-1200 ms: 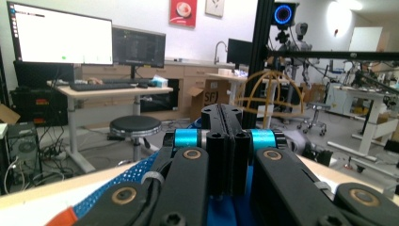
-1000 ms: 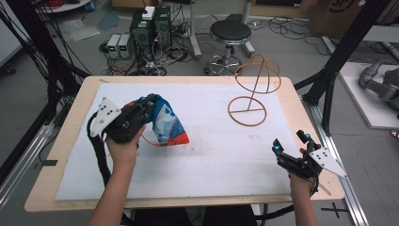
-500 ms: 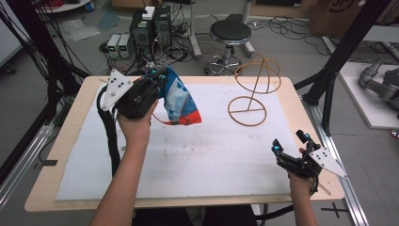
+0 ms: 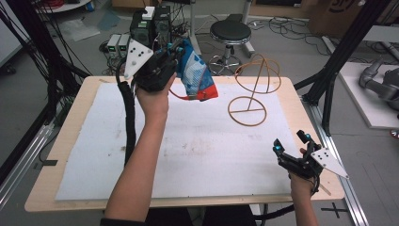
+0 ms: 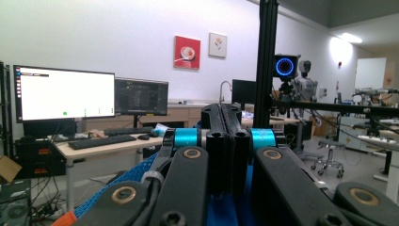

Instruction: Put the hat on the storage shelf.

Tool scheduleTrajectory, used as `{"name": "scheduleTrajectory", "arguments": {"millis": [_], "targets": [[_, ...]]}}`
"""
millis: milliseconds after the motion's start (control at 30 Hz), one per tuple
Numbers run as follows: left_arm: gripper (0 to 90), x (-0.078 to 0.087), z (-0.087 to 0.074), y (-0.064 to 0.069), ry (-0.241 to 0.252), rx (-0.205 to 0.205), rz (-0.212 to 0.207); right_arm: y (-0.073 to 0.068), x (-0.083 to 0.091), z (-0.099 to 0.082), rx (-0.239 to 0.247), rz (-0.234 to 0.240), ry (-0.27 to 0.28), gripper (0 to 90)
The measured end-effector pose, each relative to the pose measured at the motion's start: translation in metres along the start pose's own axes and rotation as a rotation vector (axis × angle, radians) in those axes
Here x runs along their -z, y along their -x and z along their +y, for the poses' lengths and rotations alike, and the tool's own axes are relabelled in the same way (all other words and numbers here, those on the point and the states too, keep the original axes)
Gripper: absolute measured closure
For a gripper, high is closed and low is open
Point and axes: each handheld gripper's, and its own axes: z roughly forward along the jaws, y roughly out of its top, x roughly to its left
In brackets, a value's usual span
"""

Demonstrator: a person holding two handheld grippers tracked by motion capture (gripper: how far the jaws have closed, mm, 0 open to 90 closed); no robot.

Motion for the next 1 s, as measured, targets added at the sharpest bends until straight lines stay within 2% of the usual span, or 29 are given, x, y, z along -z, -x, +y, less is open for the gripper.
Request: {"name": "scheduleTrajectory", "arguments": {"millis": [167, 500, 767, 833, 1000], "targets": [[88.9, -0.025, 0.007, 0.006, 0.013, -0.014, 0.004, 0.001, 0.000, -0.001, -0.012, 0.005, 0.000, 6.9], [88.9, -0.069, 0.024, 0.018, 0.053, -0.023, -0.005, -0.004, 0.000, -0.001, -0.004, 0.026, -0.005, 6.9], [88.9, -0.100, 0.031, 0.038, 0.083, -0.026, -0.019, -0.006, 0.010, 0.003, -0.006, 0.030, 0.008, 6.9], [88.9, -0.108, 0.033, 0.043, 0.083, -0.041, -0.023, -0.005, 0.013, 0.003, 0.001, 0.032, 0.009, 6.9], [88.9, -0.128, 0.036, 0.056, 0.102, -0.038, -0.037, -0.006, 0.020, 0.005, -0.012, 0.031, 0.014, 6.9]]}}
